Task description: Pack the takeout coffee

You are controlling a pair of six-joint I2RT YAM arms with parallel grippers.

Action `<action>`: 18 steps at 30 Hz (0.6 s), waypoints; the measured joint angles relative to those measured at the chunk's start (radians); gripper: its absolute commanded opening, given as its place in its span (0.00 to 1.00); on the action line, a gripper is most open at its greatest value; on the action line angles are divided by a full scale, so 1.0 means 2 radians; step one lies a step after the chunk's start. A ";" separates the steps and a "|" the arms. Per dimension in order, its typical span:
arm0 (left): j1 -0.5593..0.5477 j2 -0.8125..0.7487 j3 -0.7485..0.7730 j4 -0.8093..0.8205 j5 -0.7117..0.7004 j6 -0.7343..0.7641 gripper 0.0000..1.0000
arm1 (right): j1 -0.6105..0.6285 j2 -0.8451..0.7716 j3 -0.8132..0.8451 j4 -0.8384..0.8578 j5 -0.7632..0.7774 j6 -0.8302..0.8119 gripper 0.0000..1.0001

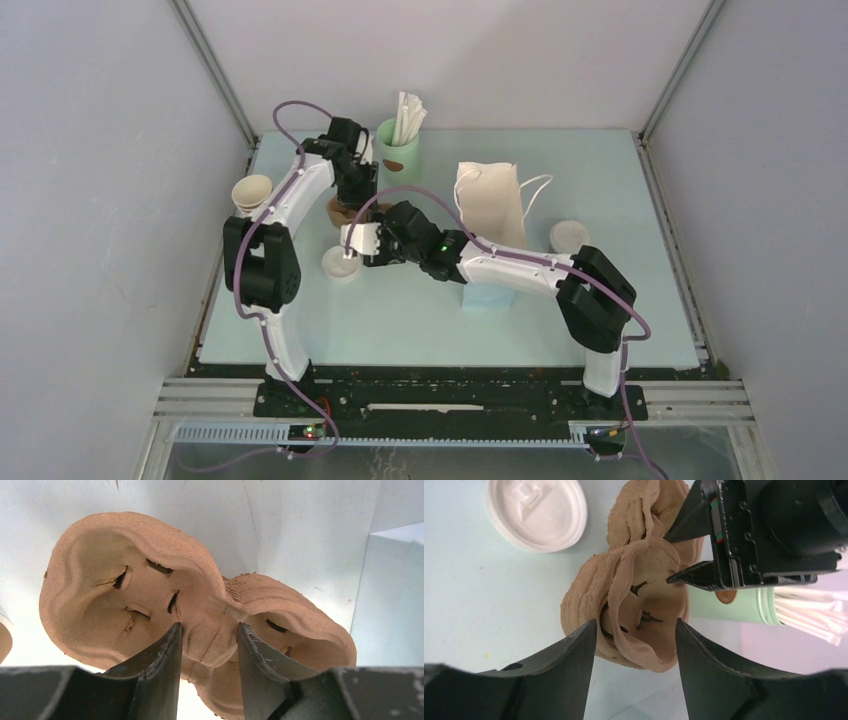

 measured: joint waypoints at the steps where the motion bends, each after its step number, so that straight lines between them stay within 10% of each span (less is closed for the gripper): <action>1: 0.000 0.000 0.006 -0.001 0.000 0.000 0.00 | 0.001 -0.002 -0.001 0.004 0.008 0.008 0.69; 18: 0.002 0.028 0.055 -0.020 -0.015 -0.001 0.00 | 0.000 -0.082 -0.096 0.056 -0.115 0.002 0.67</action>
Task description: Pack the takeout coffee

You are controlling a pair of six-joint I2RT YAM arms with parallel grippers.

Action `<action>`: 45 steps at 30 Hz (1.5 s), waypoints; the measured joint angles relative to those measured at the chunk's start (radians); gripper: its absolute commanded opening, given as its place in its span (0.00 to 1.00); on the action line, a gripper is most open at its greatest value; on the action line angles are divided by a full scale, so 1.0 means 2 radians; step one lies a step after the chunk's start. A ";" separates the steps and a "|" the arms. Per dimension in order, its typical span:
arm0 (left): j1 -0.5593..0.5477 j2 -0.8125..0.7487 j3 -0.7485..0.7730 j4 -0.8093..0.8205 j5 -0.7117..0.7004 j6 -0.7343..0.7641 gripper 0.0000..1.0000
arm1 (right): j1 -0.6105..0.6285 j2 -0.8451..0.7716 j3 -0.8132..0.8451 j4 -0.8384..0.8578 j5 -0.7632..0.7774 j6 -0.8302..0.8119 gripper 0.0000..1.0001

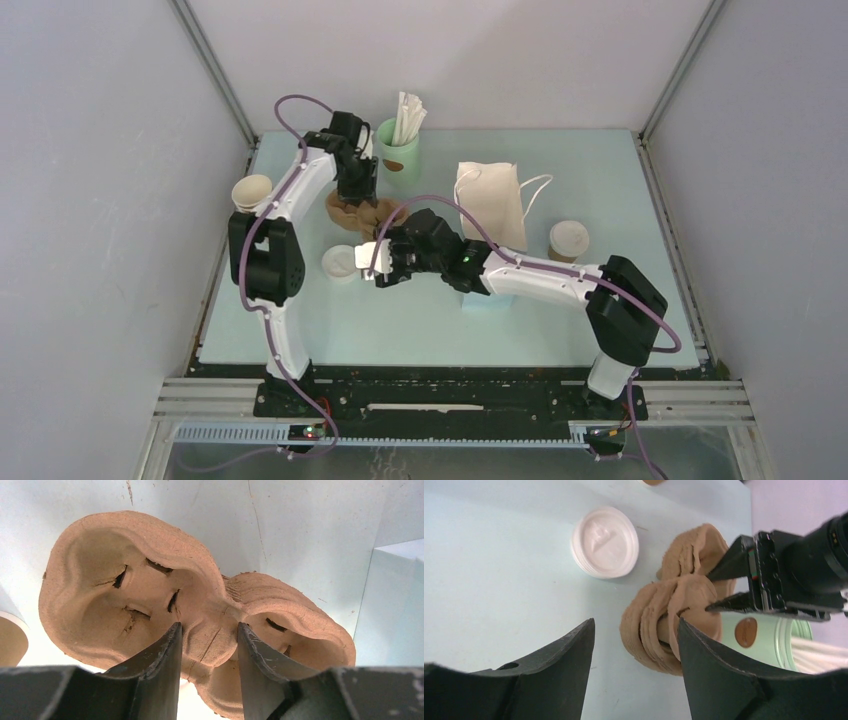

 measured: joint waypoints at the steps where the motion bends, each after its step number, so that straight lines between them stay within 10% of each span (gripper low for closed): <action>1: 0.001 0.000 0.000 -0.002 0.000 -0.001 0.00 | -0.001 0.000 0.000 0.001 -0.015 -0.005 0.65; 12: 0.008 0.000 0.000 -0.006 0.011 -0.003 0.00 | -0.022 0.047 0.010 0.007 -0.107 -0.023 0.56; 45: 0.019 0.008 0.000 -0.009 0.030 -0.005 0.00 | 0.042 0.046 0.037 -0.036 0.170 -0.019 0.61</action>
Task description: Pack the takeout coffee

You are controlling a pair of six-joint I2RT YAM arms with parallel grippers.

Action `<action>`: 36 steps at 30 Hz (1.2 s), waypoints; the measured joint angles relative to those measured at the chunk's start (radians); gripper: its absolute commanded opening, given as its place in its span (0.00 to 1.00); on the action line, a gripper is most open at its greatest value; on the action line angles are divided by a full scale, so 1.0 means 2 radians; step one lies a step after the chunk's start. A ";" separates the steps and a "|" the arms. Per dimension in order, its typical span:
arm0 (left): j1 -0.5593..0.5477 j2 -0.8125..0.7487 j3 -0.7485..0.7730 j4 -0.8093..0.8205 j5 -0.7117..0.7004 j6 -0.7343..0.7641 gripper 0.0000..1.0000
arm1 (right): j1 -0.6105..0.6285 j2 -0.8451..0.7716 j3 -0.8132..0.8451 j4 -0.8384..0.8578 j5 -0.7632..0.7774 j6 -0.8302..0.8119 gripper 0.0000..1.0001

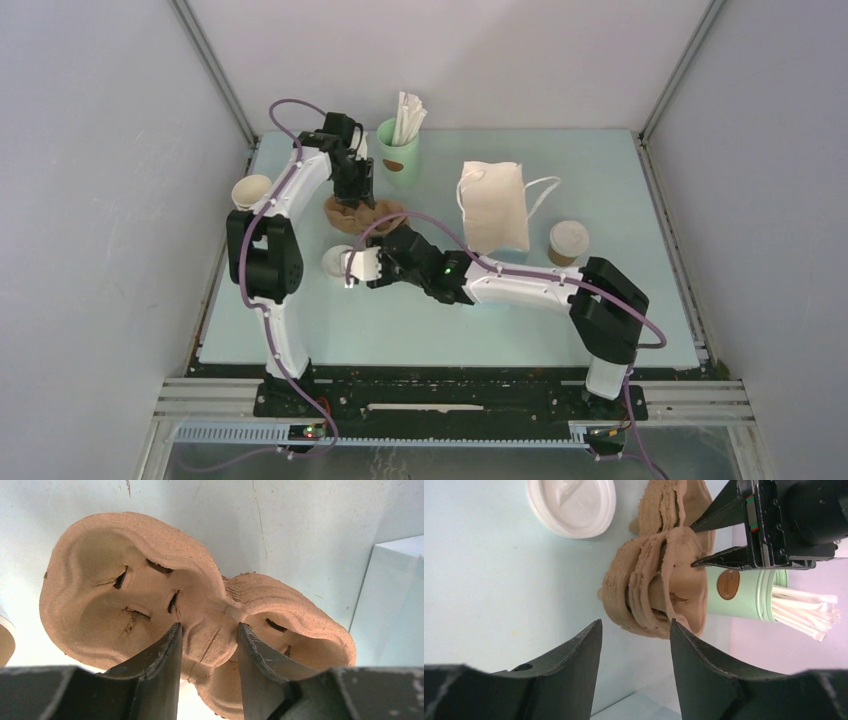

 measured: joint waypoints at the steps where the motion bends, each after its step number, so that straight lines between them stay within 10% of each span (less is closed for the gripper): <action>1: 0.000 0.000 0.000 0.000 0.000 0.000 0.00 | 0.004 -0.007 -0.005 -0.002 0.000 0.003 0.61; 15: 0.000 0.000 0.000 -0.002 0.004 0.000 0.00 | 0.004 0.025 0.003 0.036 -0.126 0.021 0.58; 36: 0.003 0.000 0.000 -0.006 0.005 0.000 0.00 | -0.015 0.075 0.029 0.045 -0.037 0.022 0.59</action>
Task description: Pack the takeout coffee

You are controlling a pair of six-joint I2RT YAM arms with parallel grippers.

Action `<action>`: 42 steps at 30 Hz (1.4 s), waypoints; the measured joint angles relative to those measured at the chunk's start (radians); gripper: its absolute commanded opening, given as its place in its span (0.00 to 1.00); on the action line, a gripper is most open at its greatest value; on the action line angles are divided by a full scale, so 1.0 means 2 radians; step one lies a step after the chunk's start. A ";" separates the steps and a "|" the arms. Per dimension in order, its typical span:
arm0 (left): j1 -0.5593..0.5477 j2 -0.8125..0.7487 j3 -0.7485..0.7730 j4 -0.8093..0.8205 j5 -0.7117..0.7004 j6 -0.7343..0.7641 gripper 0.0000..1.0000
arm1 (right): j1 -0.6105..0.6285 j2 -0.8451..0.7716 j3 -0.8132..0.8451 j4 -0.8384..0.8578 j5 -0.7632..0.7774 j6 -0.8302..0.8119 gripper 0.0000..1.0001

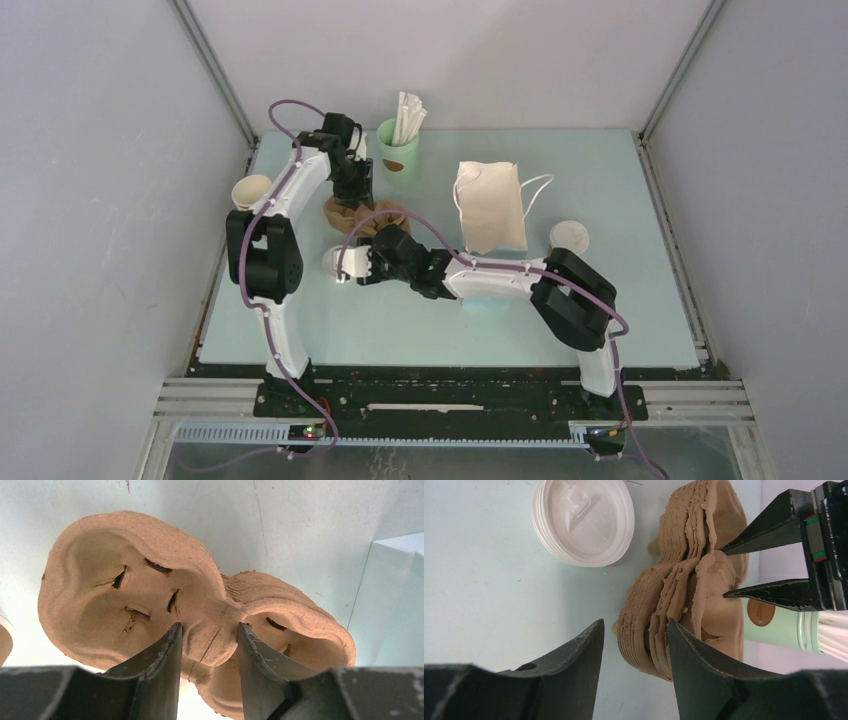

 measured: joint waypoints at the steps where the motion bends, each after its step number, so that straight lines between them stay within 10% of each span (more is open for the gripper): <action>1: 0.000 0.000 0.000 0.001 0.000 0.000 0.00 | -0.001 0.001 0.000 0.001 0.000 0.000 0.59; 24: -0.036 -0.021 0.007 -0.003 -0.023 -0.028 0.00 | -0.007 0.066 0.022 -0.021 0.012 0.054 0.69; 42: -0.017 -0.021 0.018 -0.027 -0.036 -0.029 0.00 | 0.029 -0.102 0.045 -0.112 -0.010 0.126 0.74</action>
